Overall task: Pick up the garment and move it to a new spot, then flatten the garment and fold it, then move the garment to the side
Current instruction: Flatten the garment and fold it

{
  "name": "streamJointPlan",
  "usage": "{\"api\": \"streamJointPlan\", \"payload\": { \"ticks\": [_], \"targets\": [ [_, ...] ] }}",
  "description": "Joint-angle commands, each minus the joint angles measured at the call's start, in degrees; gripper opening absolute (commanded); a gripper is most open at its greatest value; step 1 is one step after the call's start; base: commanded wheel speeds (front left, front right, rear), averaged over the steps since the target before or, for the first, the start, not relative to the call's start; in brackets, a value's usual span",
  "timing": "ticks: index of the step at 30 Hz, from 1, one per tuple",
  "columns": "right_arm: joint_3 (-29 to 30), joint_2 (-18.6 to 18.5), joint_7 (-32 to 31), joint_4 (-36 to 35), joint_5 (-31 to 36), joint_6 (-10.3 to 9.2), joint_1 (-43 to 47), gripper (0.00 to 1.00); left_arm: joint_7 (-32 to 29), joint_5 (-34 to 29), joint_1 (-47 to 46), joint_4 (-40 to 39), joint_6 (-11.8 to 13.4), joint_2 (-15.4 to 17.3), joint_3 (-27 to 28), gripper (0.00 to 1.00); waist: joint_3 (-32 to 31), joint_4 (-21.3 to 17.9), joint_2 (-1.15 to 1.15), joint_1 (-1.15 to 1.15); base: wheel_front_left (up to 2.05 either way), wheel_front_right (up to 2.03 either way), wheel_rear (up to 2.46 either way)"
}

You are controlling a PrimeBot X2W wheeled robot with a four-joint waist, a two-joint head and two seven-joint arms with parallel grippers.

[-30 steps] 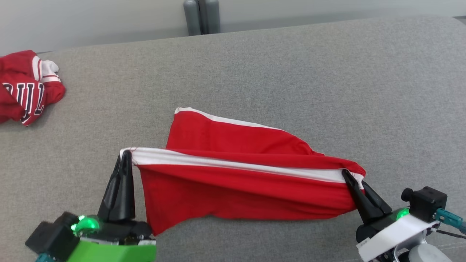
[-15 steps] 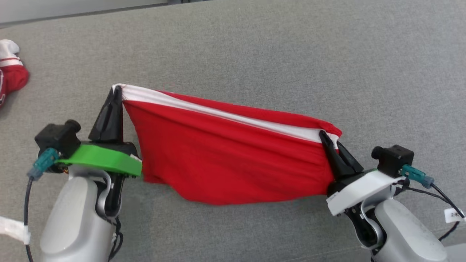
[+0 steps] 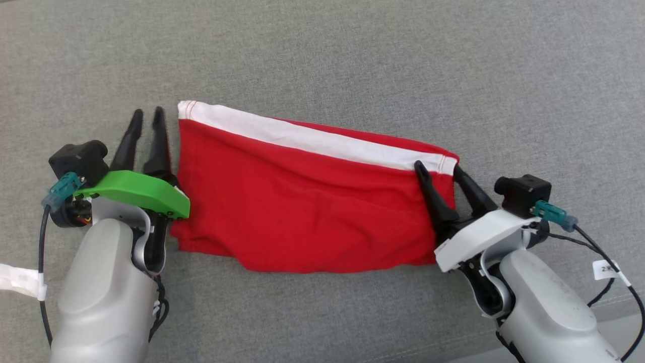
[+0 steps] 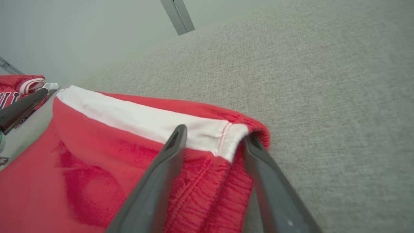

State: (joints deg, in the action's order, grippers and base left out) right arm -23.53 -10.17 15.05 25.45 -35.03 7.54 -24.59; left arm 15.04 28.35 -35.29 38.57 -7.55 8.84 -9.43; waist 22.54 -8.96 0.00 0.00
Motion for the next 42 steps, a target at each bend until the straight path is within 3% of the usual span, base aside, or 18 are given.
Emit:
{"api": "streamJointPlan", "payload": {
  "ticks": [1, 14, 23, 34, 42],
  "targets": [
    [0.7, -0.6, 0.2, -0.8, 0.4, -0.10, 1.0, 1.00, 0.2, -0.2, 0.5, -0.8, 0.2, -0.1, -0.2, 1.00, -0.8, 0.4, 0.00, 0.00, 0.00, 0.00, 0.00],
    [7.6, -5.3, -1.9, -8.8, 2.8, -0.09, 13.2, 1.00, 0.1, 1.2, 15.8, -17.6, 0.2, 0.9, 0.8, 1.00, -7.2, 1.6, 0.00, 0.00, 0.00, 0.00, 0.00],
    [9.6, -3.0, -9.5, -15.0, 1.9, -0.08, 17.7, 1.00, 0.1, -0.7, 28.6, -28.1, 1.6, -1.7, 3.1, 1.00, -11.0, 3.1, 0.00, 0.00, 0.00, 0.00, 0.00],
    [13.8, 1.5, -20.9, -6.5, 7.6, -0.07, 12.9, 1.00, 0.1, -1.6, 32.9, -32.0, 2.5, -4.3, 5.1, 1.00, -11.8, 7.8, 0.00, 0.00, 0.00, 0.00, 0.00],
    [12.5, 3.4, -26.1, -2.8, 5.2, -0.04, 13.1, 1.00, 0.1, -2.4, 33.8, -32.6, 2.2, -5.2, 6.7, 1.00, -11.8, 10.3, 0.00, 0.00, 0.00, 0.00, 0.00]
  ]
}}
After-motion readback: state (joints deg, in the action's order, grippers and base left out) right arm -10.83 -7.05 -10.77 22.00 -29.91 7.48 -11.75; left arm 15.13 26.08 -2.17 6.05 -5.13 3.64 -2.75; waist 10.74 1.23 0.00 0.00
